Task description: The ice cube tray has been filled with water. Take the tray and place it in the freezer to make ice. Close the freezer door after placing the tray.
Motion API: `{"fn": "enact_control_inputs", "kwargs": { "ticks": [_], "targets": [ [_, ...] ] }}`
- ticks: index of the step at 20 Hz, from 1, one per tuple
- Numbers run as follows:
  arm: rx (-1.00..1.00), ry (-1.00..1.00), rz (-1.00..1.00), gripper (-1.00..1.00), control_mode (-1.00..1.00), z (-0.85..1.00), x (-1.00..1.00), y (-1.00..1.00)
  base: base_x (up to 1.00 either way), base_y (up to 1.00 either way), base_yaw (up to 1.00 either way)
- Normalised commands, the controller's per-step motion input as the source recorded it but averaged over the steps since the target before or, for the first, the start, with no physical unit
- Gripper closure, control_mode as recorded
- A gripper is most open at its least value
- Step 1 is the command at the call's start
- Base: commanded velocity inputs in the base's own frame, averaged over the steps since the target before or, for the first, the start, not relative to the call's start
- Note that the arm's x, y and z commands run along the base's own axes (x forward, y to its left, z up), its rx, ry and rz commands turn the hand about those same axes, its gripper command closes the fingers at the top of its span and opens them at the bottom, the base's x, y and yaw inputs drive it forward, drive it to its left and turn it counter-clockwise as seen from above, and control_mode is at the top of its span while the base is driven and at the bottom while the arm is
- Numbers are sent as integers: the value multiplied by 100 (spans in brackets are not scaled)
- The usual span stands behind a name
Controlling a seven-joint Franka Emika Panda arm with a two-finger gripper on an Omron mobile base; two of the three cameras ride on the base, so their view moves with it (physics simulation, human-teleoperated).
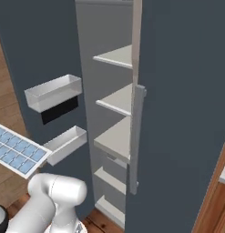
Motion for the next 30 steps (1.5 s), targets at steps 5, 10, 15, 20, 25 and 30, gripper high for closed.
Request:
{"fn": "enact_control_inputs", "kwargs": {
  "ticks": [5, 10, 15, 20, 25, 30],
  "targets": [
    [0, 0, 0, 100, 100, 0, 0, 0, 27, -5, -7],
    [0, 0, 0, 100, 100, 0, 0, 0, 31, -9, 0],
    [0, 0, 0, 100, 100, 0, 0, 0, 29, -20, -1],
    [0, 0, 0, 100, -100, 0, 3, 0, 6, 0, 0],
    [-1, -10, 4, 100, -100, 13, 1, -12, 0, 0, 0],
    [-24, -1, 22, 100, -100, 43, 9, -18, 0, 0, 0]
  ]
}}
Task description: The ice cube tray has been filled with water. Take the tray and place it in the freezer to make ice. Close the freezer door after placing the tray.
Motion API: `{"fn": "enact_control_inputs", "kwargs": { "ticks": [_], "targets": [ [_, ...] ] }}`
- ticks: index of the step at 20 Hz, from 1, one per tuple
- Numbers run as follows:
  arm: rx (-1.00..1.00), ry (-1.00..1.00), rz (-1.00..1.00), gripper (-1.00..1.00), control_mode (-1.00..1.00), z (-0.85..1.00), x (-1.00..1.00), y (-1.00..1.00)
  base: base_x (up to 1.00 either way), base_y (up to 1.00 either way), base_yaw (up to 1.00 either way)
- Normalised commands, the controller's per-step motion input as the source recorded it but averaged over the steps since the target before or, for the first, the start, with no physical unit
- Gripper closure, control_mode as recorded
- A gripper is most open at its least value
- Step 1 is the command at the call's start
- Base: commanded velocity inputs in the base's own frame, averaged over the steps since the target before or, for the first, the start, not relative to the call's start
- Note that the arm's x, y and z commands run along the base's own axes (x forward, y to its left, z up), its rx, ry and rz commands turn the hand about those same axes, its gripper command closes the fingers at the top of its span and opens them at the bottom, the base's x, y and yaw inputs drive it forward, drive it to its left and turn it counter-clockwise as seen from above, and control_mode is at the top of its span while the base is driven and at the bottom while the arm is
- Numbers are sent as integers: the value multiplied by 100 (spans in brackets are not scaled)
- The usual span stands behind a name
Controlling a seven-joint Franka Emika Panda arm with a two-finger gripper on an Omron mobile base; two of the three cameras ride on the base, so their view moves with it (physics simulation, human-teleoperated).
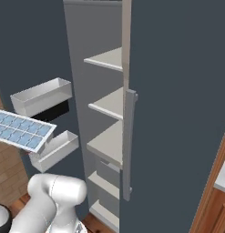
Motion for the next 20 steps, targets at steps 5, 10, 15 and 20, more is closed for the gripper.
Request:
{"fn": "enact_control_inputs", "kwargs": {
  "ticks": [5, 10, 15, 20],
  "targets": [
    [-28, -3, 38, 100, -100, 35, 2, -28, 0, 0, 0],
    [-15, -12, 24, 100, -100, 12, 0, -30, 0, 0, 0],
    [-11, -2, 5, 100, -100, 10, 4, -25, 0, 0, 0],
    [-1, 0, 16, 100, -100, 9, 22, -37, 0, 0, 0]
  ]
}}
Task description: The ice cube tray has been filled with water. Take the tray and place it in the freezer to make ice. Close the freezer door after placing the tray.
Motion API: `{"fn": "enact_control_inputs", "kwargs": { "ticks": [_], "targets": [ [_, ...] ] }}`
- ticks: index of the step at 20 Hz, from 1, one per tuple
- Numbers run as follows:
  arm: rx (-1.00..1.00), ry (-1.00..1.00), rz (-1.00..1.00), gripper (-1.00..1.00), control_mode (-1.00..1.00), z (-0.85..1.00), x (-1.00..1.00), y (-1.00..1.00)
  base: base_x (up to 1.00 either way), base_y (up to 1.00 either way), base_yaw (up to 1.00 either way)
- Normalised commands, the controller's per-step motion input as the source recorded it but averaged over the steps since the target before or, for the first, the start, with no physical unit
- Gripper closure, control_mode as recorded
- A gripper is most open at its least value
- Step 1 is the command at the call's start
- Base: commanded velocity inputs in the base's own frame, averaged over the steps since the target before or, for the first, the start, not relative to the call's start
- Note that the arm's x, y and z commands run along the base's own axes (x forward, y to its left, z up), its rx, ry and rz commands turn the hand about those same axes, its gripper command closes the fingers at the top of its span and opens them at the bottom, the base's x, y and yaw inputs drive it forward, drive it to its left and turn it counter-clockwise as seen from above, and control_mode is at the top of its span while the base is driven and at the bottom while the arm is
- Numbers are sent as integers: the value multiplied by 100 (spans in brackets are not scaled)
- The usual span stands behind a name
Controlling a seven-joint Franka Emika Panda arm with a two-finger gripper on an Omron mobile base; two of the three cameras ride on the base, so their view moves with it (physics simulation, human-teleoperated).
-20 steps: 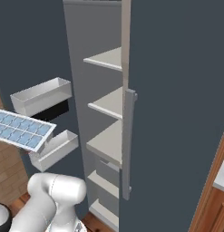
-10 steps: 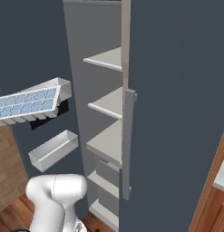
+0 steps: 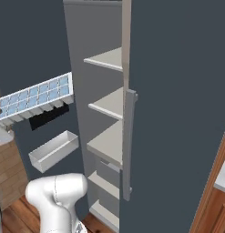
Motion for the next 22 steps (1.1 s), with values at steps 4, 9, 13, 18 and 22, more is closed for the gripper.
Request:
{"fn": "enact_control_inputs", "kwargs": {
  "ticks": [4, 9, 13, 18, 22],
  "targets": [
    [0, 0, 18, 100, -100, 5, 21, -35, 0, 0, 0],
    [0, 0, 27, 100, -100, 5, 22, -38, 0, 0, 0],
    [1, 0, 13, 100, -100, 0, 22, -15, 0, 0, 0],
    [1, 0, 1, 100, -100, 0, 24, -11, 0, 0, 0],
    [0, 0, 0, 100, -100, 0, 31, -16, 0, 0, 0]
  ]
}}
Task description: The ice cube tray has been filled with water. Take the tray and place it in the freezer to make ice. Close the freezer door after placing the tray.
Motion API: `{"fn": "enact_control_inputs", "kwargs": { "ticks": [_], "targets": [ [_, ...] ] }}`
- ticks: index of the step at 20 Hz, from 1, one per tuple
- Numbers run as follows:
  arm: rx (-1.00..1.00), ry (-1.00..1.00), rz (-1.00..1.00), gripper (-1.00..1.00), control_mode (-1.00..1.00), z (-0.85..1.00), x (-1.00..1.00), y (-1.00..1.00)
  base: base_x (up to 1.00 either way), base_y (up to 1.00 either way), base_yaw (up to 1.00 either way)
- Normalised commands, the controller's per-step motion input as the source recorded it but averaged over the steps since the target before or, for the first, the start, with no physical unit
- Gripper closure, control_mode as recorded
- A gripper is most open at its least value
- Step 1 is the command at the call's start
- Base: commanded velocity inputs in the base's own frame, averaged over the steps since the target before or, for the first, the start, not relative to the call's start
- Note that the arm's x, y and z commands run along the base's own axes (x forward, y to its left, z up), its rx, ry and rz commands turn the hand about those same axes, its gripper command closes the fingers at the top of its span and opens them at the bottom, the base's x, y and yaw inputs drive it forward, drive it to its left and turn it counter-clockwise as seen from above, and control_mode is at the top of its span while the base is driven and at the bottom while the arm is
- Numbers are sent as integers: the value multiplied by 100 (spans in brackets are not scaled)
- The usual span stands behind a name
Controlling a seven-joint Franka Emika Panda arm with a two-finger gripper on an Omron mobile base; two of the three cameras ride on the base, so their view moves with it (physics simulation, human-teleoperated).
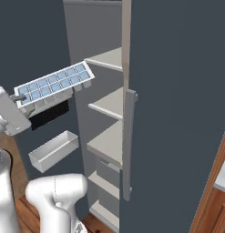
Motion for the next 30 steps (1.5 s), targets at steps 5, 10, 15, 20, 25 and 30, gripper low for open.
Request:
{"fn": "enact_control_inputs", "kwargs": {
  "ticks": [5, 10, 15, 20, 25, 30],
  "targets": [
    [0, 0, 0, 100, -100, 0, 45, -20, 0, 0, 0],
    [-4, 1, 2, 100, -100, 0, 46, -28, 0, 0, 0],
    [-1, 12, 11, 100, -100, 0, 48, -28, 0, 0, 0],
    [0, 11, 17, 100, -100, 0, 53, -27, 0, 0, 0],
    [-2, 0, 10, 100, -100, 0, 46, -16, 0, 0, 0],
    [0, 0, 5, 100, -100, 0, 43, -7, 0, 0, 0]
  ]
}}
